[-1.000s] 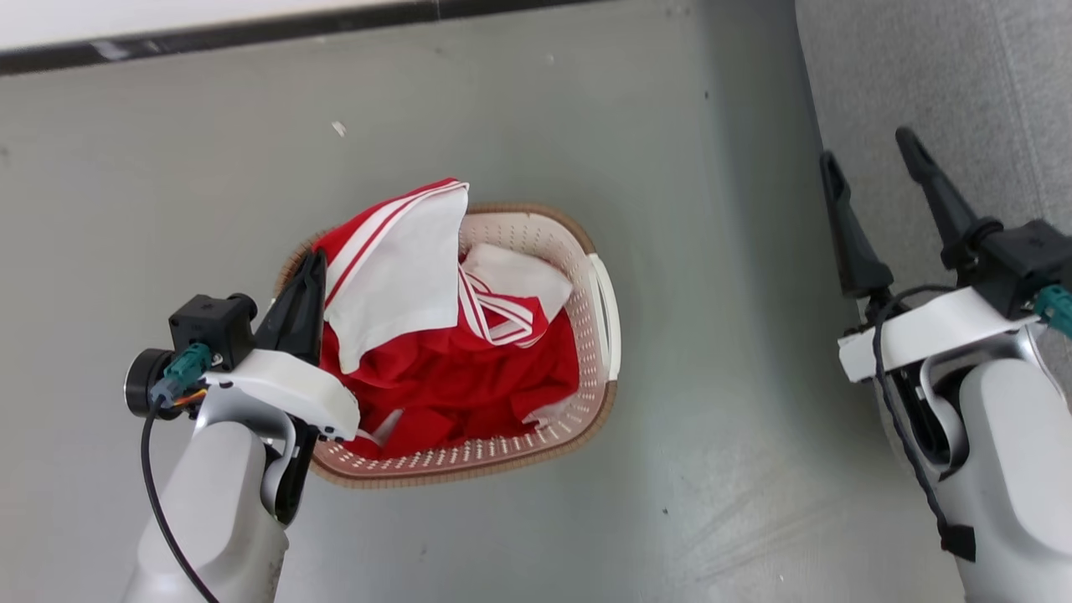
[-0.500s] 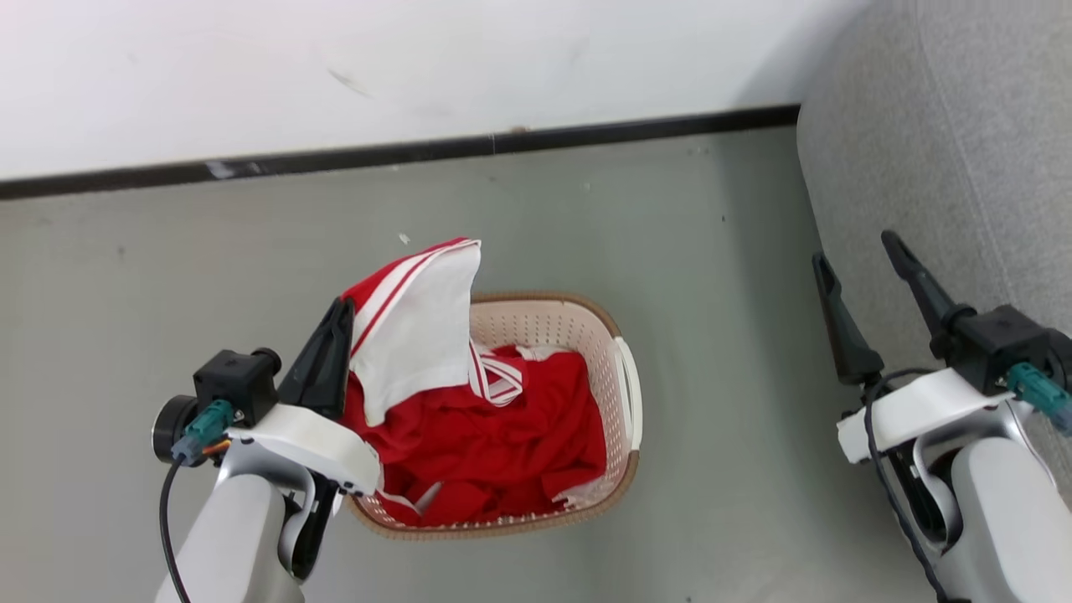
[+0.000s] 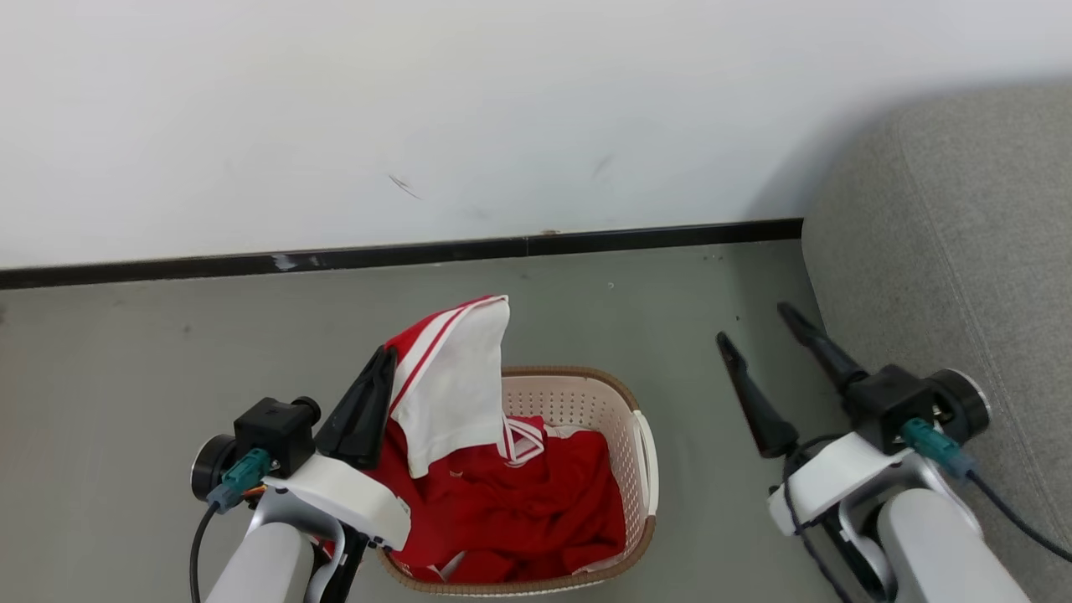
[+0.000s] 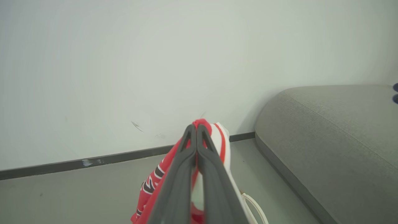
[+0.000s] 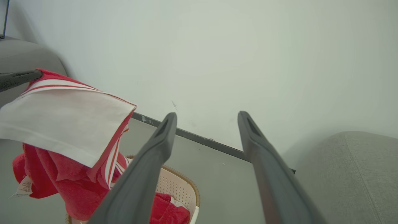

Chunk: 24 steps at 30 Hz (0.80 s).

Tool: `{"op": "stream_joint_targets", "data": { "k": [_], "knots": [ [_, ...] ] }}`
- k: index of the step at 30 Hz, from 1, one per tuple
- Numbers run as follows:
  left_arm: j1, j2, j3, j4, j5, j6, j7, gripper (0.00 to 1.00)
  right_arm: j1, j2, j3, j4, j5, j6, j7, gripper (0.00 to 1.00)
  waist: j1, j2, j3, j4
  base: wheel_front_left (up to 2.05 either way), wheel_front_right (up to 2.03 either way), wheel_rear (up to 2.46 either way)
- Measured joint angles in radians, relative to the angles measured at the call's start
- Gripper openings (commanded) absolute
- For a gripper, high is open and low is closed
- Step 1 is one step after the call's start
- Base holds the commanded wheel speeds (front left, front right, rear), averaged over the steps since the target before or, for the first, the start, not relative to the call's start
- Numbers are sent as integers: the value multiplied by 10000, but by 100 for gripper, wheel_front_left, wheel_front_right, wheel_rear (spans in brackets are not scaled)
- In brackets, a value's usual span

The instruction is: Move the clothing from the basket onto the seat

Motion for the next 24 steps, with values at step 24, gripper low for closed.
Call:
{"op": "stream_joint_targets", "data": {
  "k": [24],
  "knots": [
    [743,61,-1592,-2297,-303,0,1344,0,-540,171,4966,732,4,6,0,100,0,0,-1786,833,0,0,0]
  ]
}}
